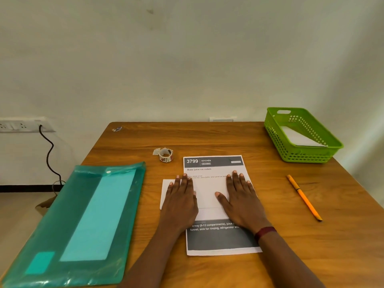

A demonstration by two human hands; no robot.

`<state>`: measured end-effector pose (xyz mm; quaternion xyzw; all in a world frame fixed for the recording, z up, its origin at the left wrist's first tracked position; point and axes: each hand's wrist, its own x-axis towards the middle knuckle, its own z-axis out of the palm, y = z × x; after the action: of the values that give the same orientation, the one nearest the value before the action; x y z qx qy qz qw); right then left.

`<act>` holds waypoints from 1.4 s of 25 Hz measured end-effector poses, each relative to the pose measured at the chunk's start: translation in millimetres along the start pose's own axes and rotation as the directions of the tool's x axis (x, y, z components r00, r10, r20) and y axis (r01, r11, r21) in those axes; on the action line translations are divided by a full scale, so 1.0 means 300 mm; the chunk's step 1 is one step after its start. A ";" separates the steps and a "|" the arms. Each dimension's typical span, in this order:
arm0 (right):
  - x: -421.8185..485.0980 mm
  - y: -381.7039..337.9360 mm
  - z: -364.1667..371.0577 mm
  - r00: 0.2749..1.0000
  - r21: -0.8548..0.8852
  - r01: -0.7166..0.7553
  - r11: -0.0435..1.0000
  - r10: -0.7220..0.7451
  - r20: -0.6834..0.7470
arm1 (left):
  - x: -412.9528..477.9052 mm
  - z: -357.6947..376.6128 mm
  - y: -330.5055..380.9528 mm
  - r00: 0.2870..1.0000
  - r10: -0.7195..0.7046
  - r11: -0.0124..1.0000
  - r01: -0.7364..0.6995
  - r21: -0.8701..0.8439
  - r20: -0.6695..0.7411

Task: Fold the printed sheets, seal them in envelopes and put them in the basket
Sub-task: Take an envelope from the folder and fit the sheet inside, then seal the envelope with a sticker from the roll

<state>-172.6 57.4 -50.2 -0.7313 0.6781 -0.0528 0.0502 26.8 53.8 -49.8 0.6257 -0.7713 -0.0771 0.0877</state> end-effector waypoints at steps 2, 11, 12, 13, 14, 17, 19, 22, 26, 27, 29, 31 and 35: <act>-0.002 0.001 0.000 1.000 0.003 0.002 1.000 -0.002 -0.013 | -0.001 -0.001 0.000 1.000 -0.006 1.000 0.006 -0.018 -0.006; -0.021 0.003 -0.007 0.985 0.120 0.041 0.992 -0.020 -0.171 | -0.002 -0.015 -0.007 0.995 -0.069 0.957 0.044 -0.287 -0.077; -0.024 0.002 -0.007 0.982 0.123 0.044 0.991 -0.019 -0.190 | -0.002 -0.024 -0.006 0.993 -0.085 0.940 0.053 -0.336 -0.081; -0.027 0.002 -0.007 0.978 0.118 0.044 0.992 -0.019 -0.208 | 0.001 -0.033 -0.006 0.991 -0.100 0.924 0.059 -0.379 -0.089; -0.031 0.001 -0.005 0.974 0.109 0.043 0.993 -0.017 -0.226 | 0.007 -0.046 -0.007 0.987 -0.113 0.909 0.057 -0.413 -0.111; -0.029 0.003 0.009 0.957 0.092 0.037 0.995 -0.009 -0.288 | 0.071 -0.095 -0.039 0.962 -0.166 0.896 0.055 -0.442 -0.218; -0.026 0.006 0.017 0.948 0.080 0.040 0.996 -0.013 -0.317 | 0.132 -0.131 -0.077 0.930 -0.231 0.907 0.100 -0.408 -0.286; -0.025 0.005 0.018 0.935 0.086 0.040 0.996 -0.007 -0.354 | 0.217 -0.163 -0.133 0.877 -0.311 0.906 0.156 -0.394 -0.367; -0.021 0.008 0.034 0.916 0.046 0.051 0.998 -0.028 -0.401 | 0.326 -0.165 -0.183 0.874 -0.384 0.904 0.290 -0.314 -0.298; -0.020 0.008 0.036 0.911 0.042 0.052 0.998 -0.030 -0.411 | 0.351 -0.159 -0.189 0.882 -0.381 0.912 0.310 -0.268 -0.279; -0.021 0.005 0.033 0.899 0.052 0.046 0.998 -0.018 -0.437 | 0.391 -0.147 -0.185 0.889 -0.371 0.925 0.329 -0.188 -0.268; -0.023 0.001 0.033 0.893 0.061 0.036 0.998 -0.005 -0.450 | 0.417 -0.136 -0.170 0.881 -0.376 0.926 0.352 -0.134 -0.286; -0.021 0.006 0.044 0.893 0.067 0.019 0.998 0.013 -0.451 | 0.440 -0.122 -0.151 0.842 -0.431 0.900 0.428 -0.086 -0.325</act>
<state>-172.9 63.4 -63.6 -0.6980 0.6679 -0.2444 -0.0830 51.7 -85.1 -19.5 0.7858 -0.5847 0.0091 0.2013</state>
